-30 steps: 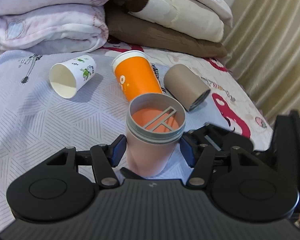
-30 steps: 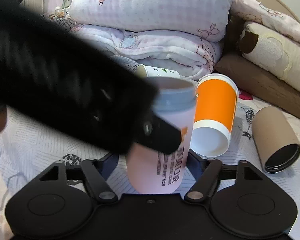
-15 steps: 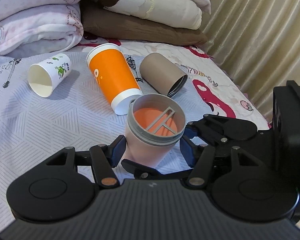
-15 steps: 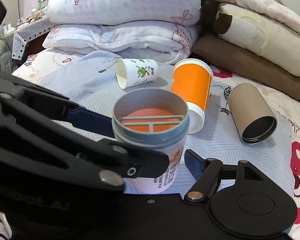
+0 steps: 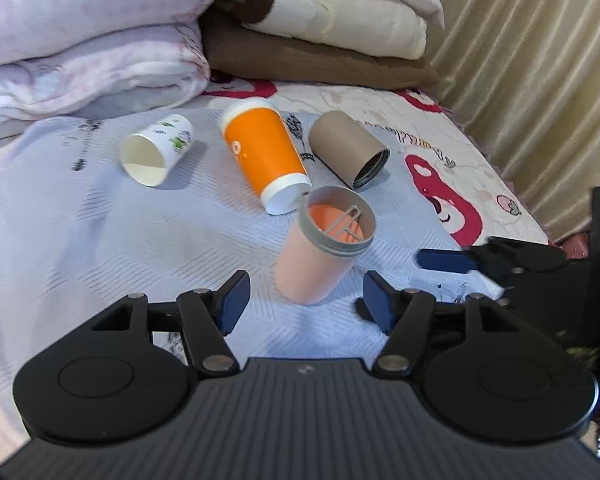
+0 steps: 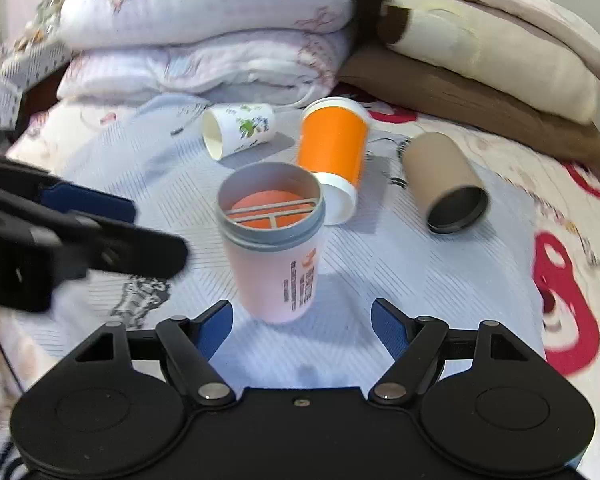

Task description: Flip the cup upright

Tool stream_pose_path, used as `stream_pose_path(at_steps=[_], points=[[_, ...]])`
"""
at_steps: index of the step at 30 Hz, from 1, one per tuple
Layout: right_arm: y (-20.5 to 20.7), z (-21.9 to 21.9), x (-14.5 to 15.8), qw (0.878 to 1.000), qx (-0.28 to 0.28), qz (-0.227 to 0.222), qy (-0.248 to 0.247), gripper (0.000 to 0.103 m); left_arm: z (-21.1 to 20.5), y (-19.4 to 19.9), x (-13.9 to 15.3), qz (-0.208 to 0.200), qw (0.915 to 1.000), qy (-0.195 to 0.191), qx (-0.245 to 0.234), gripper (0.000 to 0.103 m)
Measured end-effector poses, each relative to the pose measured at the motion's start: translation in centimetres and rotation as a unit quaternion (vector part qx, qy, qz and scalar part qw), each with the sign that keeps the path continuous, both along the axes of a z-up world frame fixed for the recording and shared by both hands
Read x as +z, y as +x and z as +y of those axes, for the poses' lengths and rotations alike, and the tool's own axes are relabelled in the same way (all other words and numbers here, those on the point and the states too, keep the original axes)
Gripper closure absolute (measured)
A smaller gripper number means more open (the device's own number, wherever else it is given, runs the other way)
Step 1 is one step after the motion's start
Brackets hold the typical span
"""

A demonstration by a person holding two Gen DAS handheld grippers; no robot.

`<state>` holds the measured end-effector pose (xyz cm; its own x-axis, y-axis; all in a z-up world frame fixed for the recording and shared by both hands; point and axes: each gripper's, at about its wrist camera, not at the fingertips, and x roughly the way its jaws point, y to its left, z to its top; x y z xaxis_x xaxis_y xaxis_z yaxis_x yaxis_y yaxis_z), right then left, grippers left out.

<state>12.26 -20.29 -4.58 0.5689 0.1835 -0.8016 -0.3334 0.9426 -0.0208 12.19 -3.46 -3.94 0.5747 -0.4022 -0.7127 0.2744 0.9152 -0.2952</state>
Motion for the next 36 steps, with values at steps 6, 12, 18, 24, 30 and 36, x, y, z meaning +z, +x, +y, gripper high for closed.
stream_pose_path(at_steps=[6, 12, 18, 24, 30, 36], points=[[-3.1, -1.8, 4.5, 0.998, -0.032, -0.032, 0.046, 0.022, 0.9, -3.3, 2.6, -0.011, 0.999, 0.019, 0.04, 0.039], [-5.7, -2.0, 6.9, 0.994, -0.061, -0.058, 0.067, 0.021, 1.1, -6.4, 5.1, -0.028, 0.9961, 0.053, 0.065, 0.036], [-8.4, -1.3, 8.6, 0.992, -0.074, -0.092, 0.037, 0.021, 1.3, -8.7, 6.7, -0.033, 0.9926, 0.079, 0.087, 0.033], [-11.0, -1.0, 10.5, 0.991, -0.072, -0.112, 0.029, 0.019, 2.0, -10.1, 6.9, -0.034, 0.9894, 0.097, 0.103, 0.031], [-12.6, -0.4, 11.1, 0.989, -0.079, -0.121, 0.028, 0.015, 2.6, -11.5, 7.0, -0.04, 0.9884, 0.092, 0.113, 0.023], [-13.1, -0.1, 10.8, 0.989, -0.1, -0.111, 0.022, 0.003, 2.9, -12.6, 6.8, -0.045, 0.9856, 0.1, 0.129, 0.009]])
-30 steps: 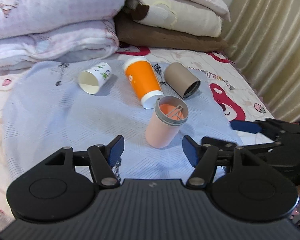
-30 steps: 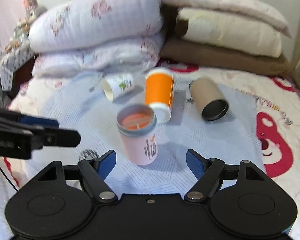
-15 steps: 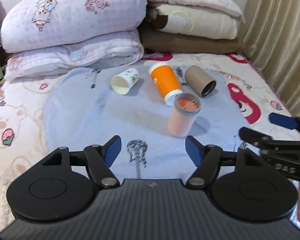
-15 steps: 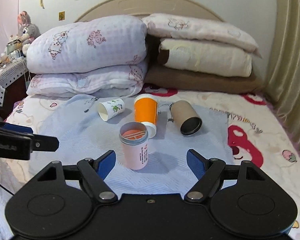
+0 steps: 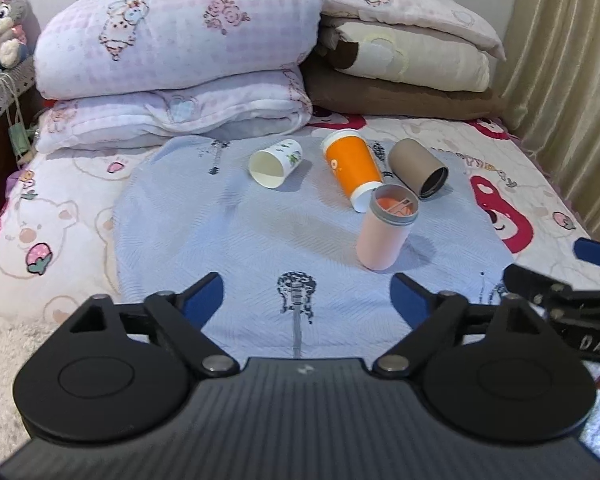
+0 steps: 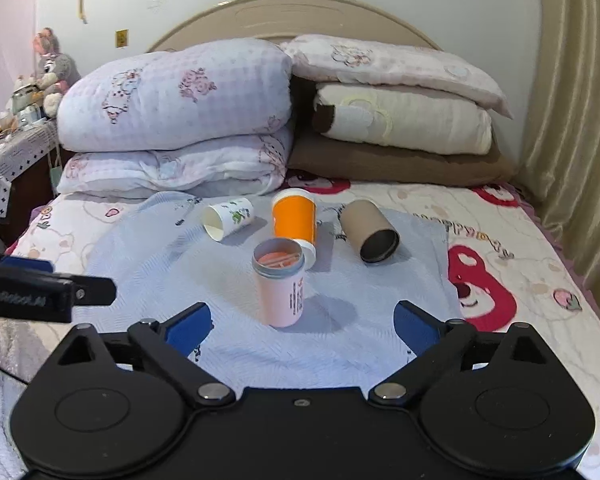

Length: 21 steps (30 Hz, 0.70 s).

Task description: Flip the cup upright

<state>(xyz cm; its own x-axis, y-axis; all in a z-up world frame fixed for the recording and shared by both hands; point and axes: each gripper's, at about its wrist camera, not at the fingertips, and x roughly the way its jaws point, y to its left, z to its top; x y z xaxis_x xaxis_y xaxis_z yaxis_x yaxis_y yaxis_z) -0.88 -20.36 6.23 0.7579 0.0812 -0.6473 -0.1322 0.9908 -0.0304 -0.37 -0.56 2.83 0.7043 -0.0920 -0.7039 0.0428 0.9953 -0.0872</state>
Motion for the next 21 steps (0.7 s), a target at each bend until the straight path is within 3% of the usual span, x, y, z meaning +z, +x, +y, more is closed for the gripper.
stream_pose_path(at_steps=[12, 21], points=[[-0.3, 0.4, -0.2, 0.999, -0.03, 0.011, -0.005, 0.002, -0.2, 0.1, -0.9, 0.033, 0.9989, 0.025, 0.02, 0.006], [0.4, 0.9, -1.4, 0.998, -0.048, 0.035, -0.026, 0.002, -0.1, 0.9, -2.0, 0.051, 0.9978, 0.017, 0.039, 0.006]])
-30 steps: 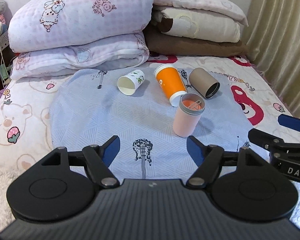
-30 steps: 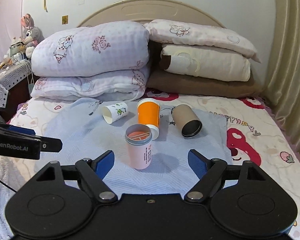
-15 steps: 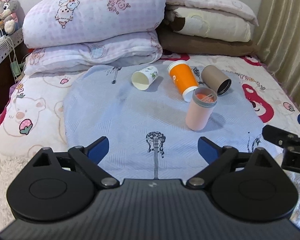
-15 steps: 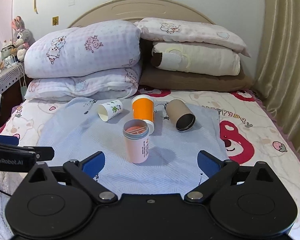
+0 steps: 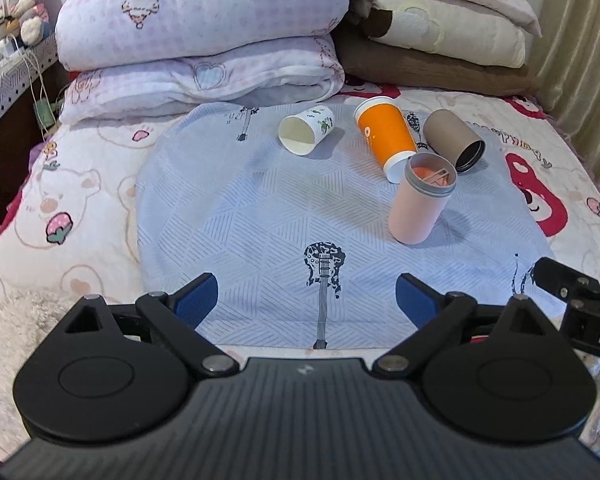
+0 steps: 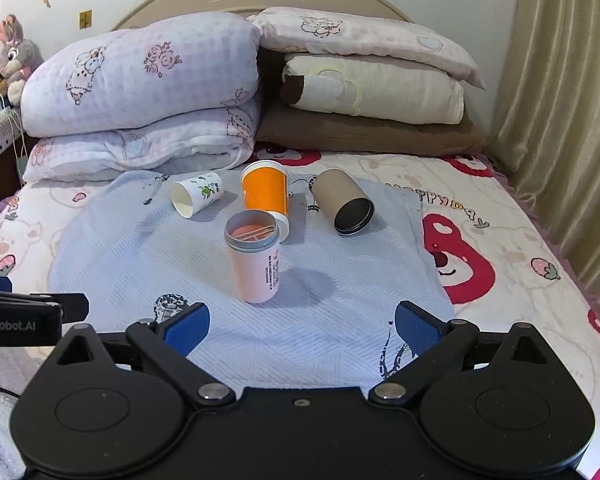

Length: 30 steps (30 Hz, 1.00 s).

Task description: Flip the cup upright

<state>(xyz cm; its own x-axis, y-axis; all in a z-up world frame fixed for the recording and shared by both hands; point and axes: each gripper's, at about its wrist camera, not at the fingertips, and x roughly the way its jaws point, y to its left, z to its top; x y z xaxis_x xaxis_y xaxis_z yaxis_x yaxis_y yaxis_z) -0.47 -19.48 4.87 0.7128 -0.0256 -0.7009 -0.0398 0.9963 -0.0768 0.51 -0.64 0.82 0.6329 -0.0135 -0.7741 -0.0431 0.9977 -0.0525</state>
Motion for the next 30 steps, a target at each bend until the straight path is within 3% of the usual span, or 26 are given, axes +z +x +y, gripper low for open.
stream_pose_path(at_steps=[30], points=[[0.01, -0.4, 0.14, 1.0, -0.028, -0.004, -0.007, 0.002, 0.46, 0.36, -0.5, 0.015, 0.9998, 0.013, -0.007, 0.006]])
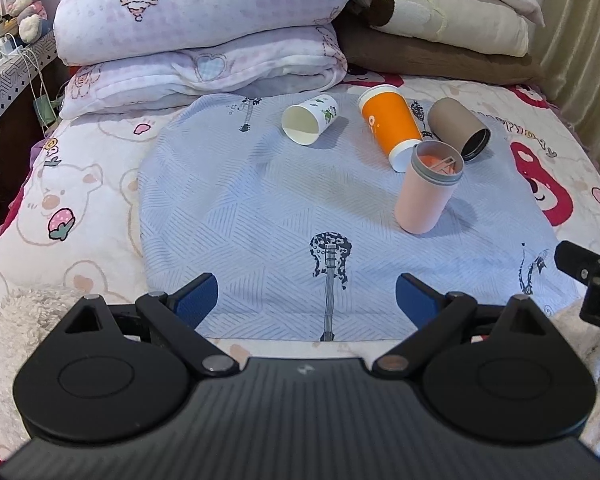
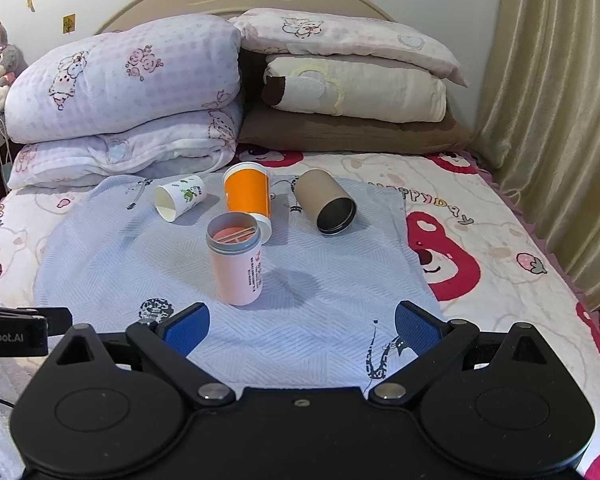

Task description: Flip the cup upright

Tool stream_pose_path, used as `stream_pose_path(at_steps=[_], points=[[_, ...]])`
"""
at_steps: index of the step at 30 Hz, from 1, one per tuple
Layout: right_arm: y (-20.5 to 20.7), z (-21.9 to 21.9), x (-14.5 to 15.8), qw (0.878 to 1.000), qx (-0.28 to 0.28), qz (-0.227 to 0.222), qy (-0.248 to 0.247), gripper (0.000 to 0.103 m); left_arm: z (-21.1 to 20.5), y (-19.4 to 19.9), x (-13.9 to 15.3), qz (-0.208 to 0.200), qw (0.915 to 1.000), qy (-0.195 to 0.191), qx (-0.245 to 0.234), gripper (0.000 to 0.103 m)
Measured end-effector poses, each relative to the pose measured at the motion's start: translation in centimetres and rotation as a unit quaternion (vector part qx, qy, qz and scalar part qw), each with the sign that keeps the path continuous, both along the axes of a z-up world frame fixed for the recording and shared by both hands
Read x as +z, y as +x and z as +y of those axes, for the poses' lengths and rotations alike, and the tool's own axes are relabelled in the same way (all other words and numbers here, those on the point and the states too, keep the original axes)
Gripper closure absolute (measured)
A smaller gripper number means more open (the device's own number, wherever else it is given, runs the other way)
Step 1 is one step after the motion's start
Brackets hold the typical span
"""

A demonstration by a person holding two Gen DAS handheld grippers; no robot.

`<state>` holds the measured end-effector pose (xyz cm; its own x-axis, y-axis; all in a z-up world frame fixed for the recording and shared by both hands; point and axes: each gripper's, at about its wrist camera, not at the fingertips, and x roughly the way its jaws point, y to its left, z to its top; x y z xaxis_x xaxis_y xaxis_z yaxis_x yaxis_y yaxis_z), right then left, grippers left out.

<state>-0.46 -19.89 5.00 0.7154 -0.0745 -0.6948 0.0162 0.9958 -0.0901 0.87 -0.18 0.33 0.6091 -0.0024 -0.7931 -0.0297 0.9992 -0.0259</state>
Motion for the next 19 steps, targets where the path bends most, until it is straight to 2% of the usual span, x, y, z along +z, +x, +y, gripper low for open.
stream_pose_path(at_steps=[19], points=[[-0.06, -0.27, -0.02, 1.0, -0.001, -0.001, -0.005, 0.002, -0.04, 0.08, -0.06, 0.002, 1.0, 0.002, 0.006, 0.006]])
